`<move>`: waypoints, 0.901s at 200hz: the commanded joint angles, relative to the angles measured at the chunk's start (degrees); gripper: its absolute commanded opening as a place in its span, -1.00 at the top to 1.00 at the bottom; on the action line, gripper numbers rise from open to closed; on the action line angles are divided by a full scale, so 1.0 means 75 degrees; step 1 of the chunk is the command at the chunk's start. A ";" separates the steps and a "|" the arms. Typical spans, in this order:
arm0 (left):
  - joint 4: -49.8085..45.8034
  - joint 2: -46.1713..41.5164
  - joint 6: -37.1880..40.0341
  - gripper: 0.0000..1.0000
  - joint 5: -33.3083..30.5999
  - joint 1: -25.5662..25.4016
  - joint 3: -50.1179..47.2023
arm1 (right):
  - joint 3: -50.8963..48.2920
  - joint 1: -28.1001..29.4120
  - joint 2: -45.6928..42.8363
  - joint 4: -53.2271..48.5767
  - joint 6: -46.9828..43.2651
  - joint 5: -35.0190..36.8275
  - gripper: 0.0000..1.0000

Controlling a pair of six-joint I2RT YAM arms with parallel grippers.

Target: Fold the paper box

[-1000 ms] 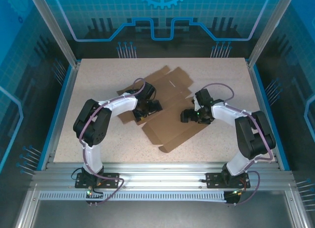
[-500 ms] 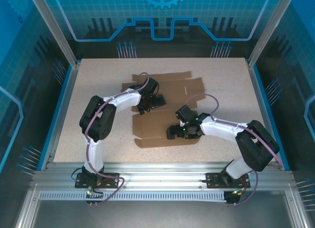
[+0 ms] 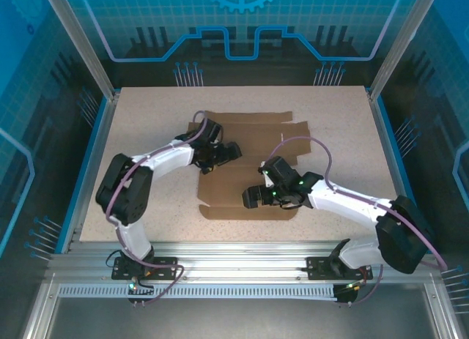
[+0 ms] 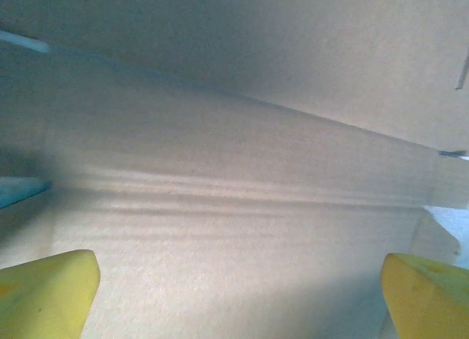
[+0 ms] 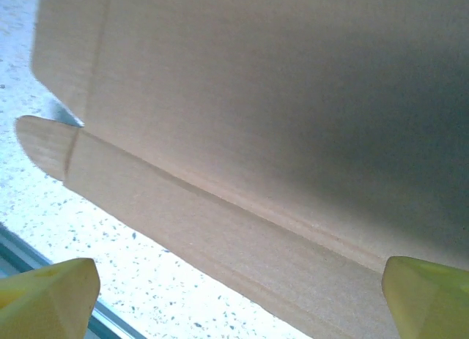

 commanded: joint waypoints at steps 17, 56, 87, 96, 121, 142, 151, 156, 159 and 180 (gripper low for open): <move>-0.0003 -0.1110 0.0593 -0.99 0.0309 0.0439 -0.0594 | 0.0263 -0.0036 -0.0407 -0.0294 -0.0498 0.0435 -1.00; 0.0218 -0.1789 0.0768 -0.99 0.0532 0.1009 -0.1281 | 0.0253 -0.0508 0.0050 0.0337 -0.0445 -0.0082 -1.00; 0.0968 -0.2156 0.1118 -0.99 0.0904 0.1367 -0.1898 | 0.0441 -0.0634 0.0583 0.0524 -0.0614 0.0063 -1.00; 0.1240 -0.2137 0.1361 -0.99 0.1215 0.1469 -0.2024 | 0.0490 -0.0707 0.0747 0.0519 -0.0656 0.0024 -1.00; 0.0765 -0.1903 0.1546 -0.99 0.1287 0.1643 -0.1841 | 0.0501 -0.0778 0.1002 0.0643 -0.0673 -0.0168 -1.00; 0.0886 -0.1746 0.1595 -0.99 0.1349 0.1765 -0.1844 | 0.0422 -0.0800 0.1106 0.0764 -0.0563 -0.0157 -1.00; 0.1072 -0.1669 0.1638 -0.99 0.1423 0.1782 -0.1880 | 0.0399 -0.0801 0.1150 0.0774 -0.0496 -0.0155 -1.00; 0.1183 -0.1616 0.1703 -0.99 0.1572 0.1810 -0.1881 | 0.0375 -0.0812 0.1166 0.0804 -0.0467 -0.0162 -1.00; 0.1247 -0.1574 0.1749 -0.99 0.1696 0.1833 -0.1876 | 0.0357 -0.0807 0.1168 0.0820 -0.0453 -0.0167 -1.00; 0.1199 -0.1257 0.1997 -0.99 0.1947 0.1943 -0.1695 | 0.0194 -0.0818 0.1214 0.1016 -0.0358 -0.0267 -1.00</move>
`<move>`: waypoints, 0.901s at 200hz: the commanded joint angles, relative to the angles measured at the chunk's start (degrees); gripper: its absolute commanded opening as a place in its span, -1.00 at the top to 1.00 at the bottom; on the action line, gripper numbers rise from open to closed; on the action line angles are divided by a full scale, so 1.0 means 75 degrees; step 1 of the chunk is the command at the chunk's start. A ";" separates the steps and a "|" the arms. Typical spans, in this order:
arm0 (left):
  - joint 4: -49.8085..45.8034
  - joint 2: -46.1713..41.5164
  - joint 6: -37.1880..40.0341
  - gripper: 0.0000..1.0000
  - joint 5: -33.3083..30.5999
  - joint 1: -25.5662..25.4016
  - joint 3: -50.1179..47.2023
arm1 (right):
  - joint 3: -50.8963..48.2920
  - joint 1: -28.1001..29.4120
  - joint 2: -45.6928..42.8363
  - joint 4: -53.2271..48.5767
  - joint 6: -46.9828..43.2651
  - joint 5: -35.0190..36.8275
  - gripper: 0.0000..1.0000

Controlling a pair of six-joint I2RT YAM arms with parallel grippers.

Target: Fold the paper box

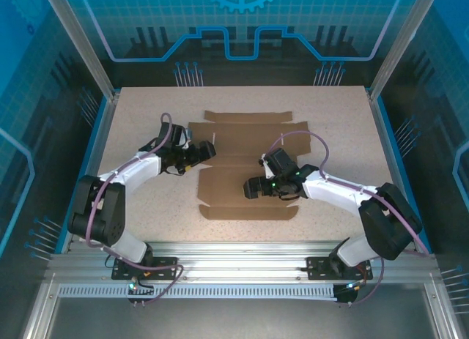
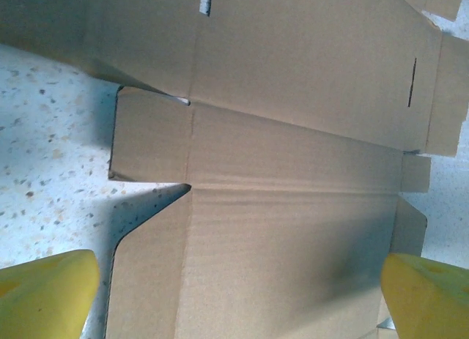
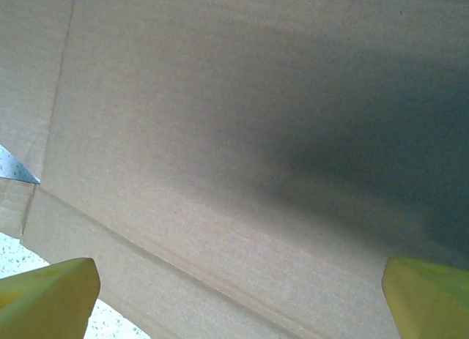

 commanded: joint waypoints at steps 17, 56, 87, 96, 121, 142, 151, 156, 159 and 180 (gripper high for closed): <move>0.0080 0.0566 0.0636 -0.99 0.0599 0.0232 0.0351 | -0.0197 -0.0094 0.0206 0.0403 0.0179 -0.0268 -1.00; -0.0130 0.0973 0.0788 -0.99 0.0554 0.0327 0.0708 | -0.0488 -0.0104 0.0333 0.0531 0.0286 -0.0328 -1.00; -0.0321 0.1423 0.1016 -0.99 0.0554 0.0345 0.1105 | -0.0728 -0.0101 0.0313 0.0671 0.0356 -0.0326 -1.00; -0.0366 0.1547 0.1062 -0.99 0.0554 0.0339 0.1216 | -0.0778 -0.0104 0.0303 0.0687 0.0363 -0.0326 -1.00; -0.0421 0.1784 0.1110 -0.99 0.0404 0.0339 0.1450 | -0.0884 -0.0104 0.0278 0.0757 0.0393 -0.0344 -1.00; -0.0552 0.1957 0.1068 -0.99 0.0321 0.0339 0.1643 | -0.0908 -0.0104 0.0290 0.0744 0.0370 -0.0325 -1.00; -0.0552 0.2004 0.1044 -0.99 0.0341 0.0339 0.1681 | -0.0920 -0.0104 0.0278 0.0745 0.0358 -0.0308 -1.00; -0.0540 0.2022 0.1023 -0.99 0.0371 0.0338 0.1702 | -0.0932 -0.0100 0.0278 0.0745 0.0358 -0.0297 -1.00; -0.0534 0.2027 0.1009 -0.99 0.0383 0.0333 0.1712 | -0.0941 -0.0098 0.0278 0.0745 0.0358 -0.0292 -1.00; -0.0578 0.2123 0.0958 -0.99 0.0447 0.0327 0.1788 | -0.0978 -0.0104 0.0277 0.0772 0.0358 -0.0247 -1.00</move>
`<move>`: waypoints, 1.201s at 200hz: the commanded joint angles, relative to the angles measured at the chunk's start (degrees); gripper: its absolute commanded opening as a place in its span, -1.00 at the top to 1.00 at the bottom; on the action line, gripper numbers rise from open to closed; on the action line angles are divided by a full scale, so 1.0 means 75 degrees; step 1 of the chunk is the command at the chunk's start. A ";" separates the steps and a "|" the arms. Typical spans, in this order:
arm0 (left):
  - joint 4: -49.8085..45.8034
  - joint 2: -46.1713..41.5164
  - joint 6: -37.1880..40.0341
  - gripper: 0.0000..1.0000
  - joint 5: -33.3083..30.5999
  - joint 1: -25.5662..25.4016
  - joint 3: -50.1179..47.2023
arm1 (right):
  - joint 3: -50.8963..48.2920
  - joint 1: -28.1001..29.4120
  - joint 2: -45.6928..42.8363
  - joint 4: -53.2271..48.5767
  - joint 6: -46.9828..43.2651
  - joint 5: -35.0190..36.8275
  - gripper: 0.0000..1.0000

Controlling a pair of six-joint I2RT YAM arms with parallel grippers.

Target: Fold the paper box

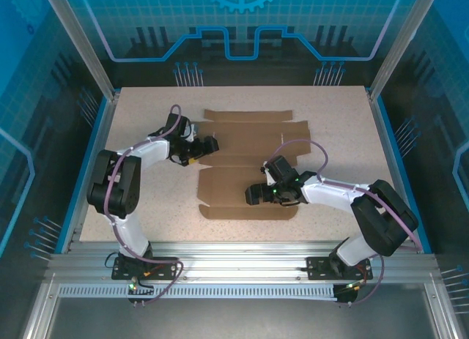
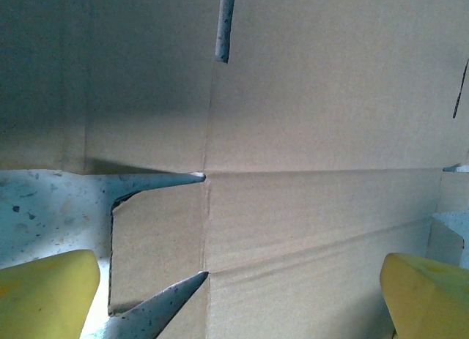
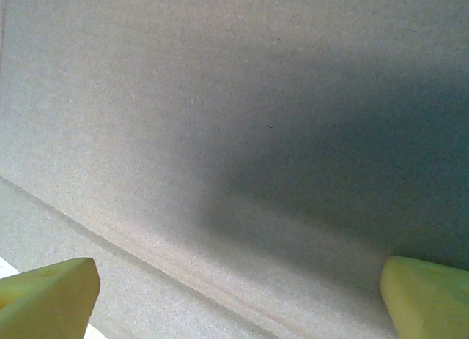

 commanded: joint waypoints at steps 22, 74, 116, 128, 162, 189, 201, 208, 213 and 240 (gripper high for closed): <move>-0.0337 0.0222 0.0132 -0.99 0.0148 0.0071 0.0360 | -0.0235 -0.0086 0.0029 0.0084 0.0110 -0.0040 -1.00; -0.0408 0.0248 0.0091 -0.99 0.0309 0.0065 0.0471 | -0.0274 -0.0086 0.0076 0.0137 0.0110 -0.0032 -1.00; -0.0499 0.0283 0.0154 -0.99 0.0433 0.0059 0.0566 | -0.0329 -0.0087 0.0100 0.0231 0.0145 -0.0032 -1.00; -0.0430 0.0250 0.0151 -0.99 0.0564 0.0048 0.0541 | -0.0332 -0.0086 0.0106 0.0251 0.0145 -0.0037 -1.00; 0.0024 0.0141 0.0022 -0.99 0.1223 0.0047 0.0448 | -0.0389 -0.0086 0.0124 0.0312 0.0169 -0.0061 -1.00; 0.0072 0.0129 -0.0044 -0.99 0.1436 -0.0089 0.0523 | -0.0391 -0.0086 0.0180 0.0335 0.0169 -0.0071 -1.00; 0.0053 0.0105 -0.0043 -0.99 0.1391 -0.0157 0.0531 | -0.0387 -0.0086 0.0206 0.0359 0.0192 -0.0084 -1.00; 0.0069 0.0102 -0.0065 -0.99 0.1385 -0.0193 0.0530 | -0.0388 -0.0086 0.0215 0.0380 0.0203 -0.0095 -1.00; 0.0093 0.0106 -0.0089 -0.99 0.1377 -0.0210 0.0530 | -0.0394 -0.0086 0.0218 0.0393 0.0218 -0.0096 -1.00; 0.0212 0.0111 -0.0218 -0.99 0.1384 -0.0371 0.0530 | -0.0409 -0.0081 0.0264 0.0428 0.0224 -0.0114 -1.00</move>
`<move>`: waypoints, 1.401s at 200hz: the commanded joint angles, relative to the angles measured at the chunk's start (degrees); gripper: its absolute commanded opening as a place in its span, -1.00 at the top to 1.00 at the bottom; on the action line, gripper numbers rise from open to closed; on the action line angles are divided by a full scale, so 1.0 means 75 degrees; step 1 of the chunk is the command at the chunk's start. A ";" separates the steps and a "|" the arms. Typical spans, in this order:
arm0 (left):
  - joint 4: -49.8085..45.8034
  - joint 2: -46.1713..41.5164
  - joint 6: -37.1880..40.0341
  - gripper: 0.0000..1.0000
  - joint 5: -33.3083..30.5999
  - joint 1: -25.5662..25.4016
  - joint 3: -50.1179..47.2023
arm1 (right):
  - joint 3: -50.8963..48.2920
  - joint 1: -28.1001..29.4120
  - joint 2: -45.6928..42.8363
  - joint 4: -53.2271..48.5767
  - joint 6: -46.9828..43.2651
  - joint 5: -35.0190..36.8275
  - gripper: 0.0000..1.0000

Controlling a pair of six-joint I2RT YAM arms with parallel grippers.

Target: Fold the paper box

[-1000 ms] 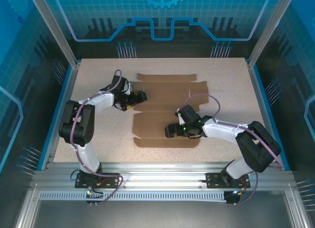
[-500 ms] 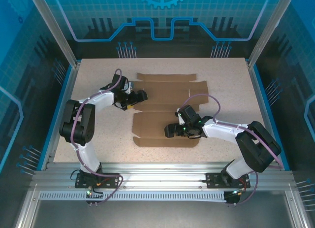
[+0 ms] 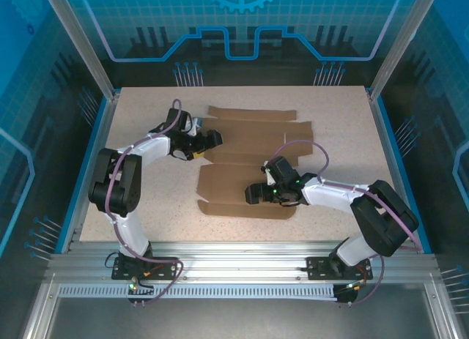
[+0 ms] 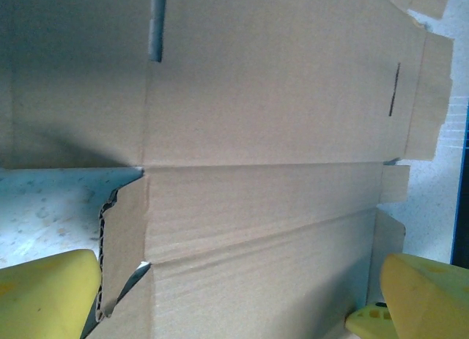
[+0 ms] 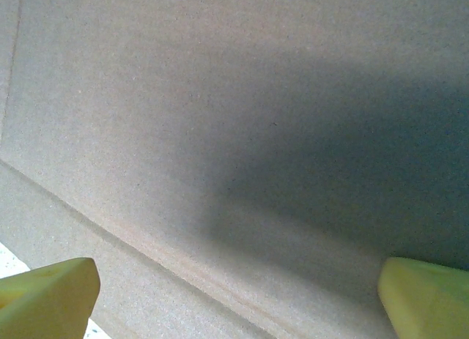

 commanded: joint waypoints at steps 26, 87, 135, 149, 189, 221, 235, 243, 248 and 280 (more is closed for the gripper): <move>0.0150 -0.0032 -0.0292 -0.99 0.0554 -0.0478 0.0136 | -0.0240 -0.0066 0.0303 -0.0010 0.0122 -0.0119 -1.00; 0.0435 0.0416 -0.0547 -0.99 0.0669 -0.0829 0.0409 | -0.0283 -0.0066 0.0338 0.0040 0.0113 -0.0119 -1.00; 0.0432 0.0923 -0.0403 -0.99 0.0462 -0.0867 0.0650 | -0.0295 -0.0066 0.0338 0.0040 0.0099 -0.0099 -1.00; 0.0422 0.1041 -0.0379 -0.99 0.0490 -0.0867 0.0747 | -0.0294 -0.0063 0.0349 0.0019 0.0082 -0.0107 -1.00; 0.0436 0.1415 -0.0483 -0.99 0.0554 -0.0867 0.0967 | -0.0278 -0.0060 0.0385 0.0010 0.0087 -0.0117 -1.00; 0.0443 0.1597 -0.0553 -0.99 0.0479 -0.0866 0.1023 | -0.0251 -0.0066 0.0396 -0.0019 0.0041 -0.0135 -1.00; 0.0411 0.1625 -0.0586 -0.99 0.0399 -0.0867 0.0995 | -0.0243 -0.0069 0.0429 -0.0089 0.0022 -0.0143 -1.00; 0.0392 0.1609 -0.0590 -0.99 0.0368 -0.0867 0.0950 | -0.0246 -0.0066 0.0432 -0.0134 0.0008 -0.0149 -1.00; 0.0385 0.1592 -0.0606 -0.99 0.0330 -0.0867 0.0897 | -0.0239 -0.0066 0.0414 -0.0186 0.0005 -0.0139 -1.00; 0.0543 0.1288 -0.0714 -0.99 0.0160 -0.0890 0.0296 | -0.0211 -0.0095 0.0063 -0.0608 -0.0018 0.0126 -1.00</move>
